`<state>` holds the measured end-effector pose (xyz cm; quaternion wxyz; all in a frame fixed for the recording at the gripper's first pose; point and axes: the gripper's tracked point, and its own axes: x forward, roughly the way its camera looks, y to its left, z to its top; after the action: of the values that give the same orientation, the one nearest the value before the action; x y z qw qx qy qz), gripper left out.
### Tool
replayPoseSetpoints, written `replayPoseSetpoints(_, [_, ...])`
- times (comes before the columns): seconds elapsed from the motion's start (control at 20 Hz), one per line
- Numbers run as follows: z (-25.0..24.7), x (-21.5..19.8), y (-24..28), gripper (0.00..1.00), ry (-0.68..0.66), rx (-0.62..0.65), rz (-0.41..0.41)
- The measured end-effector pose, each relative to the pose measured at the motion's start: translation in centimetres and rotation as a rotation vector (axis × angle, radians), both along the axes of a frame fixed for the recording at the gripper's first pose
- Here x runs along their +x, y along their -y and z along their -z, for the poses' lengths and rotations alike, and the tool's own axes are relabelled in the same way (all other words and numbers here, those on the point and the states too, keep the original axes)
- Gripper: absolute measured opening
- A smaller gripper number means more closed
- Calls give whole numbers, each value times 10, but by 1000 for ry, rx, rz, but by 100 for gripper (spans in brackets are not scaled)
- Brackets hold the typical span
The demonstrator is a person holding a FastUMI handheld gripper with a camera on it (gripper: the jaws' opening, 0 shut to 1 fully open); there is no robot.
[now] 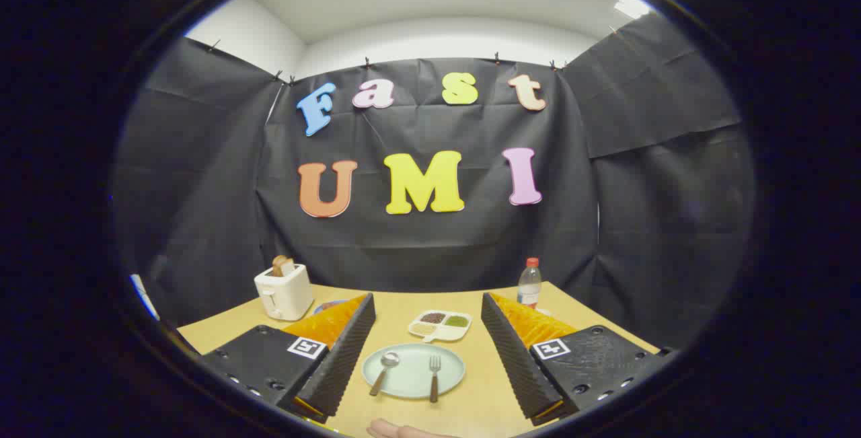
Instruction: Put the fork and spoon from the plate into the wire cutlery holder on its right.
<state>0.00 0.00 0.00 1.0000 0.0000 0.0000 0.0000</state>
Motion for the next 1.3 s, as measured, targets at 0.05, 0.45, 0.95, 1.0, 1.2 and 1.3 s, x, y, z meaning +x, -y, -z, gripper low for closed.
replayPoseSetpoints(0.05, [2, 0, -4, 95, -3, 5, -6])
replayPoseSetpoints(0.45, [-7, 6, 7, 95, -1, -31, 59])
replayPoseSetpoints(0.95, [2, 28, 12, 95, -51, -64, 84])
replayPoseSetpoints(1.0, [7, 33, 14, 95, -71, -60, 92])
replayPoseSetpoints(1.2, [34, 53, 21, 95, -167, -75, 105])
replayPoseSetpoints(1.3, [46, 63, 25, 95, -208, -73, 102])
